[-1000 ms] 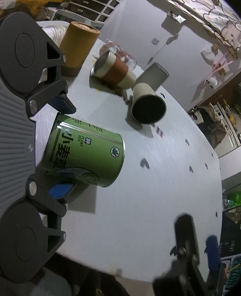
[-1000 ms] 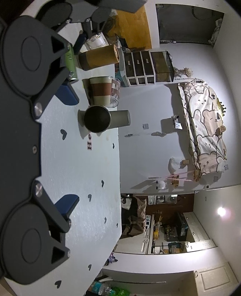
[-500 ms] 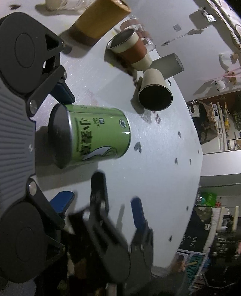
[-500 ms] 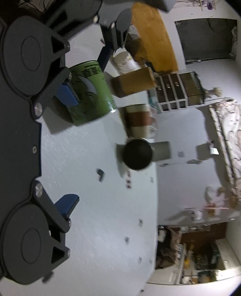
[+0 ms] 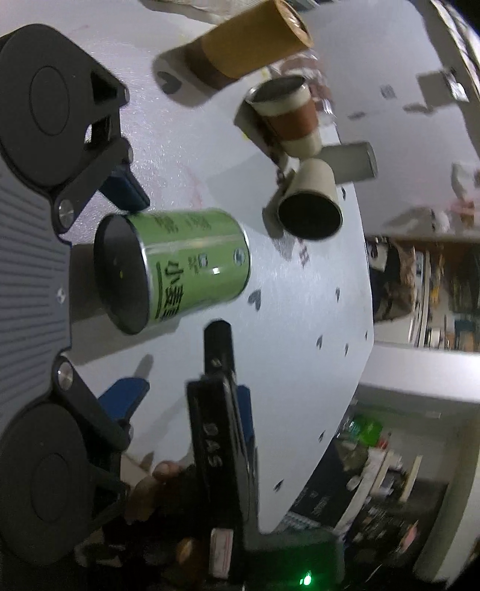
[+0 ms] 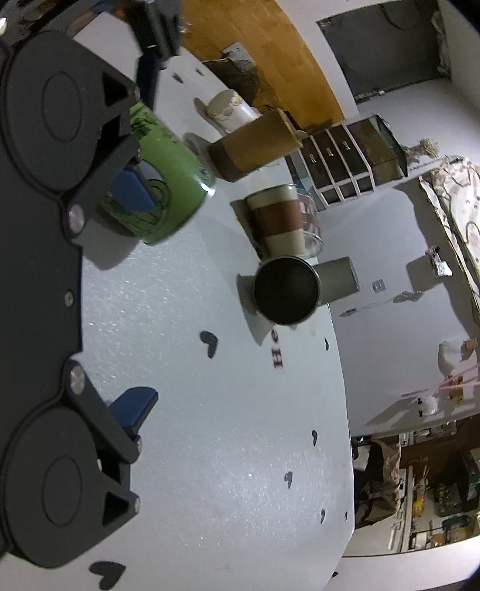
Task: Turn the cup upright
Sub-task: 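Grasp the green can's side with the left tool and lift it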
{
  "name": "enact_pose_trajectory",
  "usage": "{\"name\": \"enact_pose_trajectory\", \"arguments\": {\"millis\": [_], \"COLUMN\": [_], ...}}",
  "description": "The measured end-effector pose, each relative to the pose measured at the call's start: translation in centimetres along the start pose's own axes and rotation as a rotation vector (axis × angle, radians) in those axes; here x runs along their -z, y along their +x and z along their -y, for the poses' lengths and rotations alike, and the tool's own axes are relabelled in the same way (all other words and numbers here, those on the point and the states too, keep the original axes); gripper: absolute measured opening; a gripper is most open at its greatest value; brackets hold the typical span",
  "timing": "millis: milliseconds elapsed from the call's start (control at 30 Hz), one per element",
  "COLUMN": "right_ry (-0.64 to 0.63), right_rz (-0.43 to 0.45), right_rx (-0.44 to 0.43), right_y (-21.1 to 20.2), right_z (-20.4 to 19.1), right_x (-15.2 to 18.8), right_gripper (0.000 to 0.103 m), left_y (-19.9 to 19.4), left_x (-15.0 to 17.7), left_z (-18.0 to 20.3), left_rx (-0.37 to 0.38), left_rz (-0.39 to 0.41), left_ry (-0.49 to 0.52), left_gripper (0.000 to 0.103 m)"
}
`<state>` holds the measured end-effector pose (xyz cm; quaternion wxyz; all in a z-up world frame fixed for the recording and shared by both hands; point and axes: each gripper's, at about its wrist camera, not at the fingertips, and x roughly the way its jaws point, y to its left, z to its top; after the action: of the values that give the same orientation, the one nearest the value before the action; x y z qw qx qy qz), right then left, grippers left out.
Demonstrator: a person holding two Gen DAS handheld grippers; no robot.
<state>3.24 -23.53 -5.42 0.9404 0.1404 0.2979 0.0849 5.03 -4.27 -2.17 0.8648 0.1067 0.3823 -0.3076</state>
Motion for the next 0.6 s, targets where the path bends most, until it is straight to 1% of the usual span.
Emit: {"name": "enact_pose_trajectory", "arguments": {"millis": [67,133,233,333,433,533,600], "right_ry": [0.037,0.094,0.189,0.295,0.376,0.446,0.496], "right_rz": [-0.008,-0.034,-0.107,-0.207,-0.276,-0.310,-0.320], "right_rx": [-0.014,-0.049,-0.114,-0.188,-0.249,-0.284,-0.294], "right_y": [0.0,0.2,1.2,2.8,3.9,4.9,5.5], "right_z": [0.3,0.7,1.1,1.3,0.9,0.5,0.6], "right_x": [-0.8,-1.6,-2.2,-2.4,-2.3,-2.2,-2.2], "right_gripper": [0.099,0.099,0.098,0.098,0.097,0.096,0.093], "left_y": [0.3,0.7,1.0,1.0,1.0,1.0,0.8], "left_x": [-0.4,-0.6,-0.7,-0.6,-0.4,-0.1,0.2], "left_z": [-0.4,-0.8,-1.1,-0.9,-0.6,-0.5,-0.2], "left_rx": [-0.014,-0.027,-0.025,-0.025,-0.028,-0.022,-0.025], "left_rz": [-0.013,-0.028,-0.029,-0.020,-0.012,-0.006,0.006], "left_ry": [-0.039,-0.072,-0.099,-0.098,-0.090,-0.082,-0.054], "left_gripper": [0.079,0.075,0.075,0.075,0.075,0.075,0.075]}}
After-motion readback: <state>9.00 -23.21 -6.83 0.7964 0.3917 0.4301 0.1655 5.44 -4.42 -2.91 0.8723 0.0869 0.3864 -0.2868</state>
